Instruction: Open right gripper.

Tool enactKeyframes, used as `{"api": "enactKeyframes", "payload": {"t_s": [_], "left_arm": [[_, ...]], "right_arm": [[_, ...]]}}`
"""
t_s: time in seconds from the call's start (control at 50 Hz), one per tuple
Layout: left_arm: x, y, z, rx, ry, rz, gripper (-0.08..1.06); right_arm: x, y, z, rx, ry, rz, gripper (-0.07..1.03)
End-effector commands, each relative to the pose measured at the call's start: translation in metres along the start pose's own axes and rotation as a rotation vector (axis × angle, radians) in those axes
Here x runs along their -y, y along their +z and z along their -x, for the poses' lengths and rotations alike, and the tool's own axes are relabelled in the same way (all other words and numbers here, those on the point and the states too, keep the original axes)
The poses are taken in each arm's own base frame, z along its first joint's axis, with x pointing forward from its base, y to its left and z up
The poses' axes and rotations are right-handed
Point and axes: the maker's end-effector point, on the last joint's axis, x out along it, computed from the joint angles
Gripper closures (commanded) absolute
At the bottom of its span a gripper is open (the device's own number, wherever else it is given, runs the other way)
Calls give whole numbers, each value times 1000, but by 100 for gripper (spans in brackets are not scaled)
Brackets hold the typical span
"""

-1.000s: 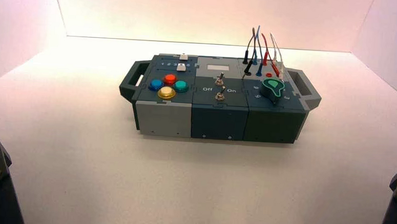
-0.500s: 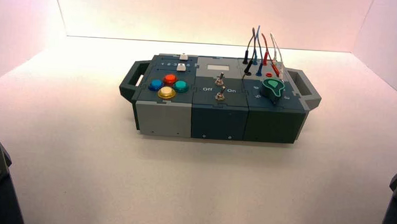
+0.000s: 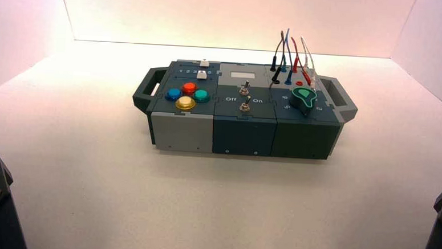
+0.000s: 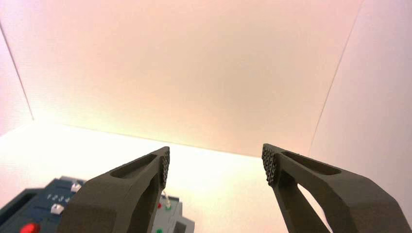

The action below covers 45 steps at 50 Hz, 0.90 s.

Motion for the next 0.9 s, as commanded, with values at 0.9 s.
{"api": "enactKeyframes", "payload": {"t_s": [0.9], "left_arm": [[-1, 9, -7, -22, 2, -7, 101]], "right_arm": [[-3, -5, -14, -62, 13, -31, -3]]}}
